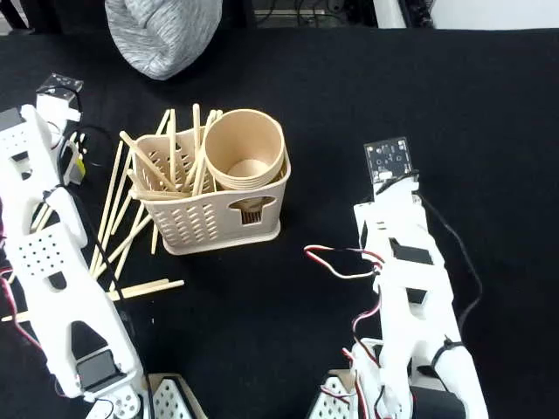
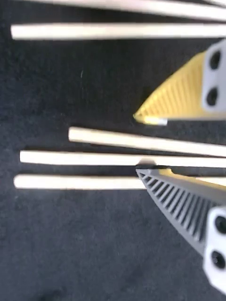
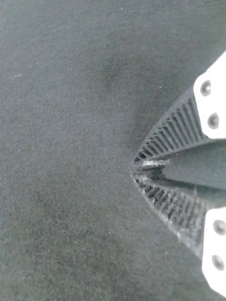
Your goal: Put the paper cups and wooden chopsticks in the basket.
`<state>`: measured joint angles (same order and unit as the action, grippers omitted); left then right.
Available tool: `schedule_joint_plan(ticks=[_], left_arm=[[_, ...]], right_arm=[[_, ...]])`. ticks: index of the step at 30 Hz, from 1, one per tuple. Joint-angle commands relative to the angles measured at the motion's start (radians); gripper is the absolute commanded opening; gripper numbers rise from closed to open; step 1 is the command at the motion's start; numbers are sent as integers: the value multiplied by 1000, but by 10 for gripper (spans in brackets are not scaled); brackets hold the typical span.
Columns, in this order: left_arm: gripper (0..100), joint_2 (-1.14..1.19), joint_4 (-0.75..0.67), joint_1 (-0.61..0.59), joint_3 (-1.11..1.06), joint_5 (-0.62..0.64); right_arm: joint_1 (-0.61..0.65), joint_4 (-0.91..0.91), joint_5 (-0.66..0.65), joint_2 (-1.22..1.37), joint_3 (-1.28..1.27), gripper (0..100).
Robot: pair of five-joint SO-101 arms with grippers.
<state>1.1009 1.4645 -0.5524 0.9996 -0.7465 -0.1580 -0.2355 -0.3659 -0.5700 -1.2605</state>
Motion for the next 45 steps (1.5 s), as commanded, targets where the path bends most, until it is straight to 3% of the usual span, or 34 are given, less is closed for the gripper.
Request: schedule_joint_plan(ticks=[1, 7, 12, 24, 31, 39, 42, 45], left_arm=[[40, 80, 38, 16, 41, 5], [29, 163, 98, 16, 62, 5], [29, 123, 305, 38, 150, -28], [29, -339, 299, 42, -188, -3], [29, -445, 299, 41, -286, -18], [29, -747, 299, 53, -318, 186], [30, -951, 295, 53, -415, 262], [30, -1172, 196, 54, -585, 333]], right_arm=[[14, 18, -8, -2, 2, 15], [14, 18, -8, -2, 2, 15], [14, 18, -8, -2, 2, 15], [14, 18, -8, -4, 2, 15], [14, 18, -8, -4, 2, 15], [14, 18, -8, -4, 2, 15], [14, 18, -8, -4, 2, 15], [14, 18, -8, -4, 2, 15]])
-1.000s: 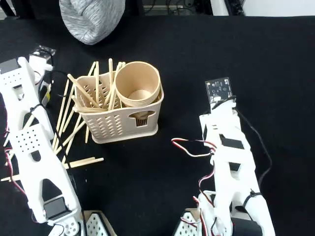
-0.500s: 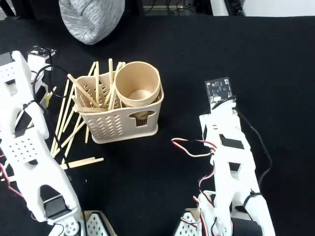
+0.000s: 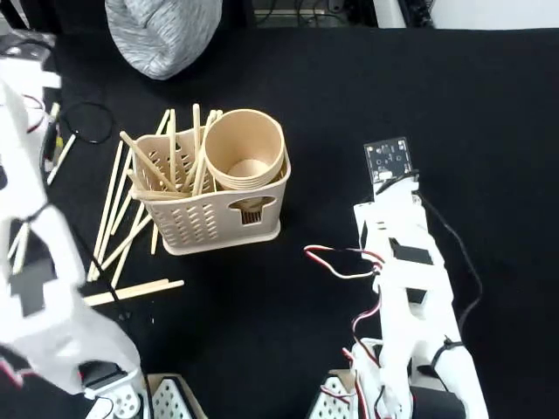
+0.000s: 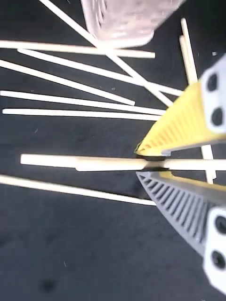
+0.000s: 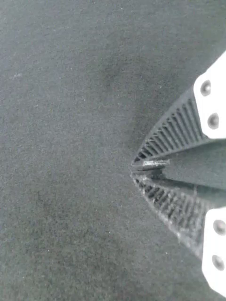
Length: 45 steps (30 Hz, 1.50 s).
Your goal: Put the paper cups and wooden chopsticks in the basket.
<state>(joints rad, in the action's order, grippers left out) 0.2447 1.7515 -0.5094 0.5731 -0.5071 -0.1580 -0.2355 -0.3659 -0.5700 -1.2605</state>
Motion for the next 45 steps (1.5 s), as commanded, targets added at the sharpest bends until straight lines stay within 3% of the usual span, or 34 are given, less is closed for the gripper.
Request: schedule_joint_plan(ticks=[1, 7, 13, 17, 20, 30, 36, 42, 45], left_arm=[[30, -400, -141, 12, -231, 120], [30, -979, -566, 51, -780, 261], [29, -1587, -1066, 124, -1317, 486], [29, -1881, -1424, 199, -1572, 608], [29, -1987, -1596, 272, -1658, 620], [29, -2005, -1537, 487, -1738, 628], [29, -1896, -1537, 492, -1773, 628], [30, -1636, -1528, 492, -1672, 628], [75, -1496, -1447, 492, -1595, 628]], right_arm=[[14, 18, -8, -4, 2, 15], [14, 18, -8, -4, 2, 15], [12, 18, -8, -4, 2, 15], [12, 18, -8, -4, 2, 15], [12, 18, -8, -4, 2, 15], [12, 18, -8, -4, 2, 15], [12, 18, -8, -4, 2, 15], [12, 18, -8, -4, 2, 15], [12, 18, -8, -4, 2, 15]])
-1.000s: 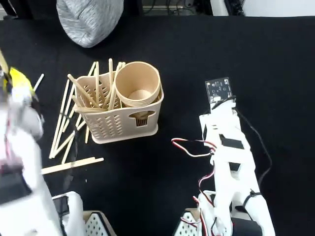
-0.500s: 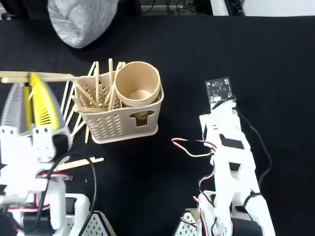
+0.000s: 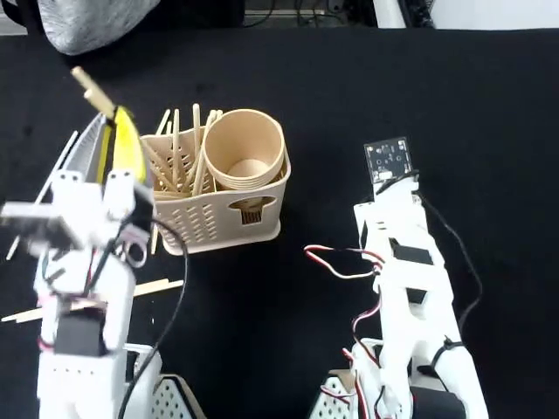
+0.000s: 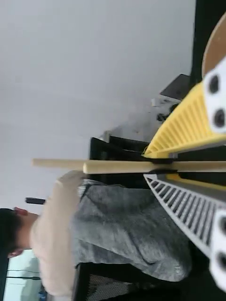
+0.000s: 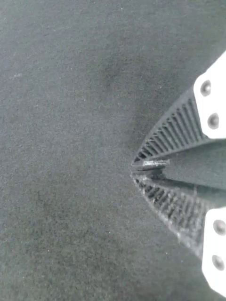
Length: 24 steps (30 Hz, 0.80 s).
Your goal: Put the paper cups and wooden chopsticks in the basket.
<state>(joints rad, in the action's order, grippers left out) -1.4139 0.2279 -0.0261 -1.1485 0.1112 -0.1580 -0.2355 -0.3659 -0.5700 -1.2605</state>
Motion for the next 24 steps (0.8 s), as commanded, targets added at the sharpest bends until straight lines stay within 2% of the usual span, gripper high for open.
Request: schedule_joint_plan(ticks=[1, 4, 8, 11, 14, 19, 24], left_arm=[[115, 206, 126, 8, 160, 9], [209, 301, 345, 8, 318, 9], [217, 396, 680, -1, 581, -14], [217, 474, 921, -71, 776, -38], [217, 588, 1102, -216, 906, -63], [217, 824, 1154, -386, 946, -292], [217, 1094, 1129, -484, 978, -387]], right_arm=[[12, 18, -8, -4, 2, 15], [12, 18, -8, -4, 2, 15], [12, 18, -8, -4, 2, 15], [12, 18, -8, -4, 2, 15], [12, 18, -8, -4, 2, 15], [11, 18, -8, -4, 2, 15], [12, 18, -8, -4, 2, 15]])
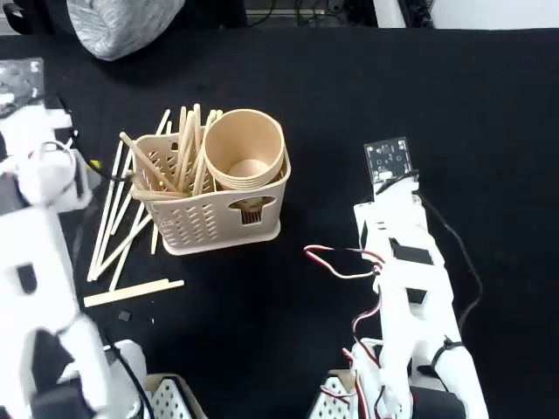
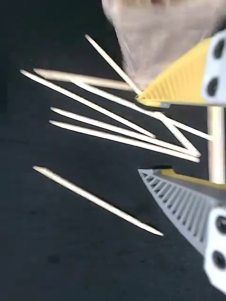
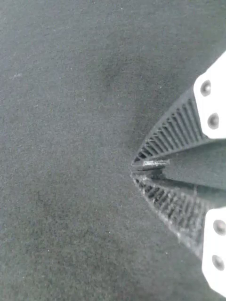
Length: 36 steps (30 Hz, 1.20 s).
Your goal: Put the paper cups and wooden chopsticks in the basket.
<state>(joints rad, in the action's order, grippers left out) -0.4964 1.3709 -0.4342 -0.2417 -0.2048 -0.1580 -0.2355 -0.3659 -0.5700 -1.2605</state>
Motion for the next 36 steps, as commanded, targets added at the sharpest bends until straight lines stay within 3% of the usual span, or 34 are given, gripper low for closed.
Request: schedule_joint_plan(ticks=[1, 7, 20, 25, 30, 36], left_arm=[[217, 229, -23, -82, 87, -86], [217, 559, -144, -36, 185, -172], [202, 1183, -144, 41, 601, -189], [16, 1223, -83, 56, 636, -198], [28, 1221, 37, 101, 636, -301], [27, 1106, 77, 94, 605, -302]], right_arm=[[12, 18, -8, -4, 2, 15], [11, 18, -8, -4, 2, 15], [11, 18, -8, -4, 2, 15], [12, 18, -8, -4, 2, 15], [12, 18, -8, -4, 2, 15], [12, 18, -8, -4, 2, 15]])
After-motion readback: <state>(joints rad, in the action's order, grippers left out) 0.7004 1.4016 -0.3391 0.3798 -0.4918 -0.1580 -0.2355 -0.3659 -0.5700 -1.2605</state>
